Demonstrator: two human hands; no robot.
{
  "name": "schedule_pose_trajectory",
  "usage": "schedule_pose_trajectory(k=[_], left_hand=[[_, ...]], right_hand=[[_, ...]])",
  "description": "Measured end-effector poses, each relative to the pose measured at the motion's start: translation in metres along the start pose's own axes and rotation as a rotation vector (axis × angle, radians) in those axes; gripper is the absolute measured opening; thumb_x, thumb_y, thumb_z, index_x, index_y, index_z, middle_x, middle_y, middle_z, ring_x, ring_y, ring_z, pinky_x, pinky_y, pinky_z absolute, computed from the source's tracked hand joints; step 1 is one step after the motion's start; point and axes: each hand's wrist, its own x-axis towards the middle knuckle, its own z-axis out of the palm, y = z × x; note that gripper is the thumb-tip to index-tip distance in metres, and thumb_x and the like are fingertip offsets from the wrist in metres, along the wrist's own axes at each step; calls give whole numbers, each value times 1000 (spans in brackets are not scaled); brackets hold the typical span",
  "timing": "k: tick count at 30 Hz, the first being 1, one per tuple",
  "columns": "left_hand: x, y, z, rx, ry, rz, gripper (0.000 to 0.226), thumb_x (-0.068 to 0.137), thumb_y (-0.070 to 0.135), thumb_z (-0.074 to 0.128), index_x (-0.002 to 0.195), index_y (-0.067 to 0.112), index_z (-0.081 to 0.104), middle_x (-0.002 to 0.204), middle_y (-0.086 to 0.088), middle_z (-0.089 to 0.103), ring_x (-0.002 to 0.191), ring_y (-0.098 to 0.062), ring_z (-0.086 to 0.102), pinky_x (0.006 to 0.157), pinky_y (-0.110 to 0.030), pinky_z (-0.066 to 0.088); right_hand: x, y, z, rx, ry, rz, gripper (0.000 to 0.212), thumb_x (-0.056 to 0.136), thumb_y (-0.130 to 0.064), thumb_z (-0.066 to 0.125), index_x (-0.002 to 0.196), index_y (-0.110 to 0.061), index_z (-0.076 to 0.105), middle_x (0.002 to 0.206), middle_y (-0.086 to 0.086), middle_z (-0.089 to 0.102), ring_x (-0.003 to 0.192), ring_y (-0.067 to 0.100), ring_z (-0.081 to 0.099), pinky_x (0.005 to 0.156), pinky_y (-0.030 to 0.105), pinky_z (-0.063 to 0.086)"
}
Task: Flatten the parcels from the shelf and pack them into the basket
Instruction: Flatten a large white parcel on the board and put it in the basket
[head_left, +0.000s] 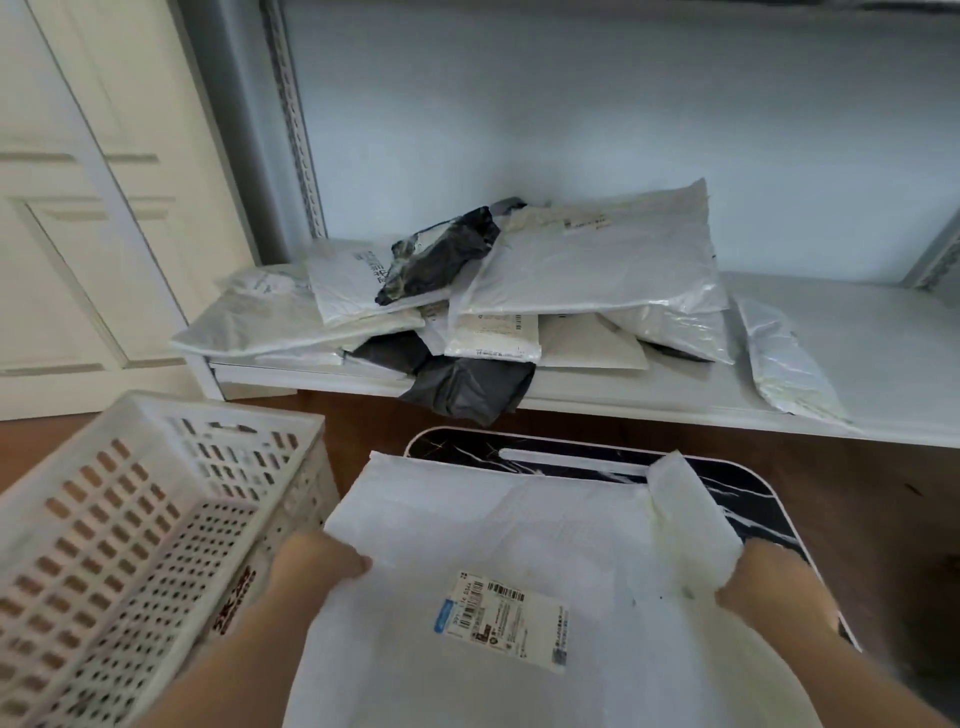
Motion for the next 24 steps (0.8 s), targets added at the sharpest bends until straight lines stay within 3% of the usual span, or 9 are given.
schedule_pose_trajectory(k=[4, 8, 11, 15, 19, 21, 23, 24], left_hand=[[-37, 12, -46, 261, 34, 72, 63, 82, 20, 74, 134, -3, 45, 133, -17, 52, 125, -31, 48, 102, -35, 40], [-63, 12, -105, 350, 83, 94, 70, 83, 28, 74, 138, -3, 42, 138, -17, 47, 128, -31, 46, 105, -35, 38], [-80, 1, -158, 326, 123, 147, 61, 82, 27, 74, 131, -4, 52, 133, -16, 54, 124, -29, 51, 102, -33, 42], [-103, -25, -234, 273, 267, 151, 59, 77, 28, 80, 122, -4, 59, 126, -17, 59, 116, -30, 56, 92, -33, 44], [-104, -66, -296, 23, 401, 175, 61, 86, 25, 71, 133, -6, 47, 137, -21, 49, 125, -35, 47, 98, -37, 40], [-94, -95, -319, -178, 486, 167, 56, 84, 14, 72, 131, -7, 48, 130, -27, 50, 120, -43, 48, 95, -44, 44], [-82, -128, -329, -381, 569, 98, 43, 84, 8, 70, 120, -8, 54, 116, -27, 54, 108, -43, 53, 84, -44, 48], [-76, -144, -329, -472, 579, 55, 39, 85, 7, 69, 117, -7, 54, 114, -27, 54, 105, -43, 53, 81, -42, 47]], right_hand=[[-34, -15, -47, -149, -69, -118, 18, 74, -14, 68, 69, -19, 51, 74, -2, 59, 75, 21, 64, 70, 31, 55], [-77, -37, -87, -173, -111, -190, 26, 71, -16, 75, 69, -18, 49, 75, -2, 59, 82, 21, 65, 74, 30, 55], [-111, -61, -113, -139, -66, -254, 25, 70, -12, 73, 70, -17, 49, 78, 1, 56, 80, 22, 61, 72, 29, 53], [-155, -104, -146, -102, -23, -343, 17, 68, -14, 71, 76, -12, 56, 78, 3, 59, 71, 18, 58, 58, 23, 44], [-186, -154, -174, 50, 77, -539, 34, 73, -17, 67, 105, -8, 58, 76, 3, 58, 66, 17, 54, 50, 24, 39], [-205, -183, -186, 350, -138, -641, 22, 80, -14, 67, 99, -6, 61, 75, 5, 62, 65, 18, 57, 52, 24, 43], [-227, -210, -191, 739, -537, -642, 5, 86, -3, 62, 84, -8, 62, 66, 5, 64, 64, 20, 58, 56, 30, 47], [-232, -225, -190, 848, -650, -667, 17, 86, 1, 58, 75, -11, 62, 63, 3, 63, 66, 20, 57, 59, 33, 47]])
